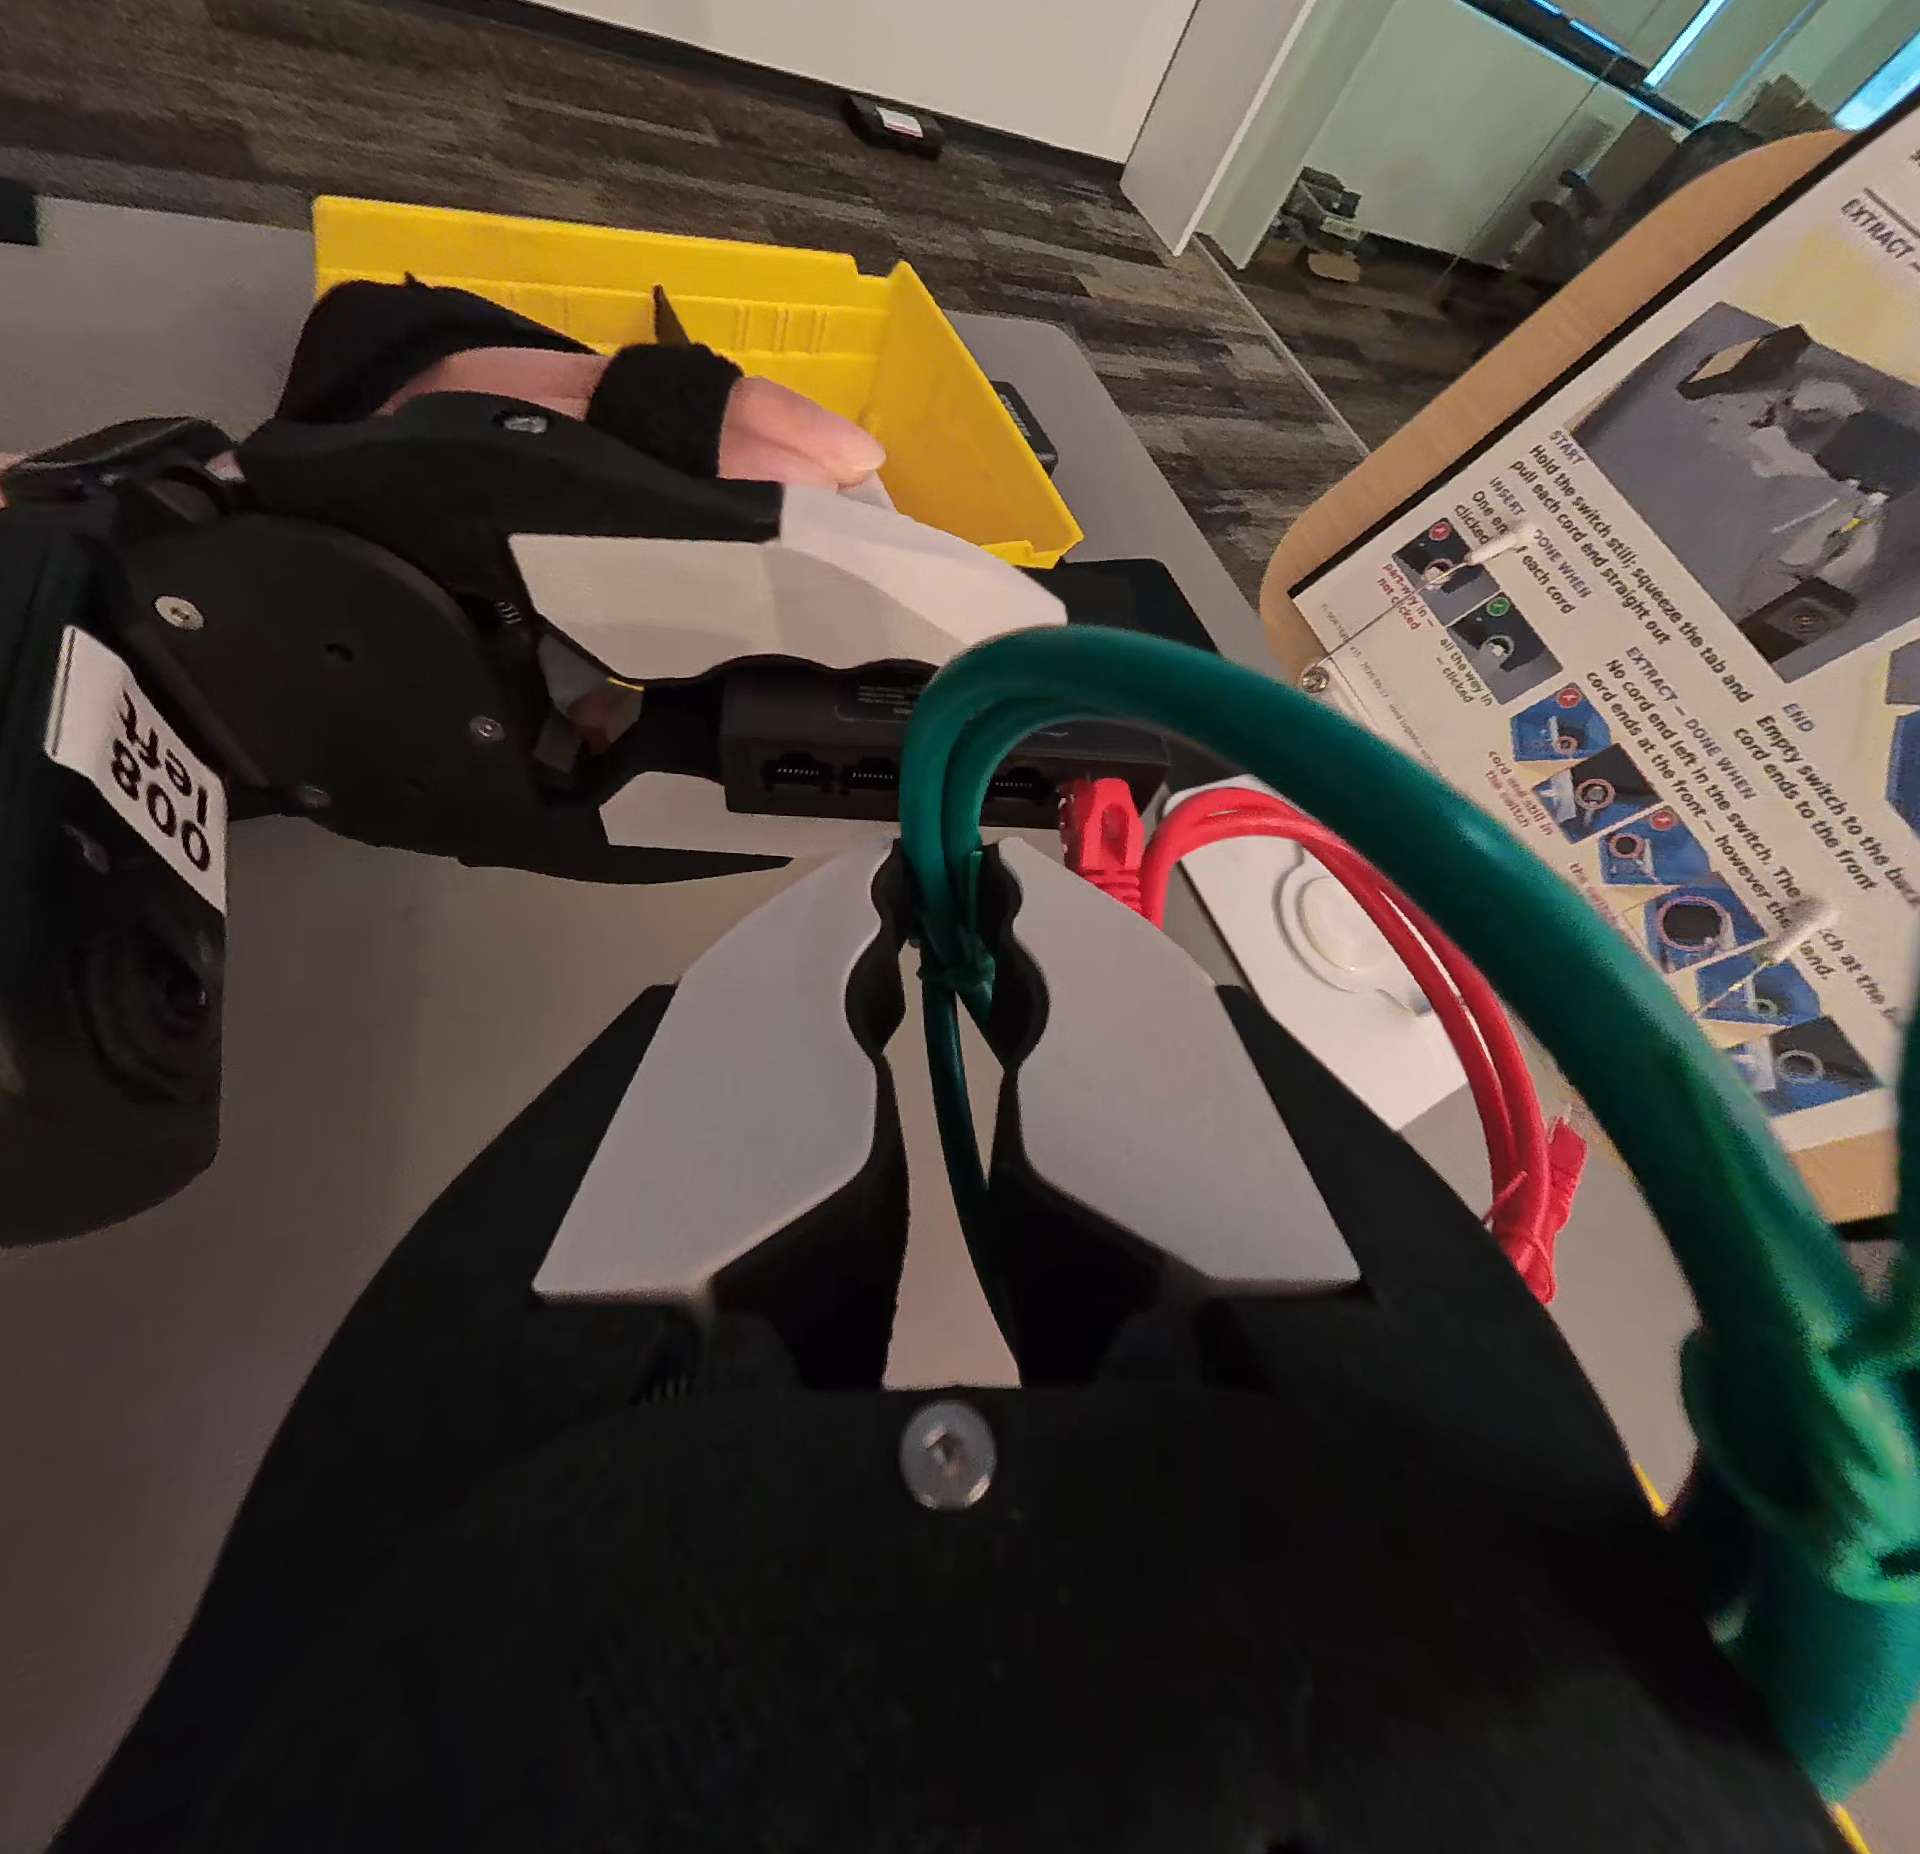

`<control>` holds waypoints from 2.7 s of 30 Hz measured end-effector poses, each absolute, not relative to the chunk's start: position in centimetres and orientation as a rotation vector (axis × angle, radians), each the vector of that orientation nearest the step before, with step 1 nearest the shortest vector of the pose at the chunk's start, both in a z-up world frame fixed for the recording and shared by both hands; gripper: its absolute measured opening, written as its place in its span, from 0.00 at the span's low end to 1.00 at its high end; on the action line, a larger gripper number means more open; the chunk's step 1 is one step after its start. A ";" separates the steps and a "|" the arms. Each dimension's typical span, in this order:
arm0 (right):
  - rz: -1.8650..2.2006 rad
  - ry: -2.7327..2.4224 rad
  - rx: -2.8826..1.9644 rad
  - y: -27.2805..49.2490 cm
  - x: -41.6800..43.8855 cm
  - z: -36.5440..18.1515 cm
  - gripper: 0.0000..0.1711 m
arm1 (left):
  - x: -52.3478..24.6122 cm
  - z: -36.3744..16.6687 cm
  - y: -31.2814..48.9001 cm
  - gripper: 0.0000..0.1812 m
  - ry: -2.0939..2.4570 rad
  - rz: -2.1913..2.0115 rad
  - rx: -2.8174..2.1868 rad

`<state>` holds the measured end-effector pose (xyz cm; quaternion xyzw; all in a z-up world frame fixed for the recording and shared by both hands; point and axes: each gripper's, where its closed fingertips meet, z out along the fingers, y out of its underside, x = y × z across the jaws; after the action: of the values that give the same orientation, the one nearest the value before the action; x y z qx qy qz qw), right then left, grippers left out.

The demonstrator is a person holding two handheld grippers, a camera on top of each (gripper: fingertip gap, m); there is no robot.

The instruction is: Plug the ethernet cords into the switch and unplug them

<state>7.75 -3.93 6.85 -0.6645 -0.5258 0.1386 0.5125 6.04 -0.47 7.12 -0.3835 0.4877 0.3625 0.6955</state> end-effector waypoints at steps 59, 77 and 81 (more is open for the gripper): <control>0.500 -1.370 -1.699 -4.9 8.6 5.3 0.07 | 7.9 5.2 -2.2 0.17 1.317 0.795 -0.846; 0.360 -1.314 -1.743 -4.7 8.8 5.2 0.07 | 7.6 4.9 -1.9 0.17 1.234 0.771 -0.867; 0.336 -1.305 -1.750 -4.0 9.0 4.9 0.08 | 7.9 4.3 -1.7 0.16 1.244 0.766 -0.897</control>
<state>9.00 -4.00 4.89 -0.7077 -0.5277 0.1358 0.4498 7.93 -1.68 4.35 -0.3957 0.5485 0.3379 0.6545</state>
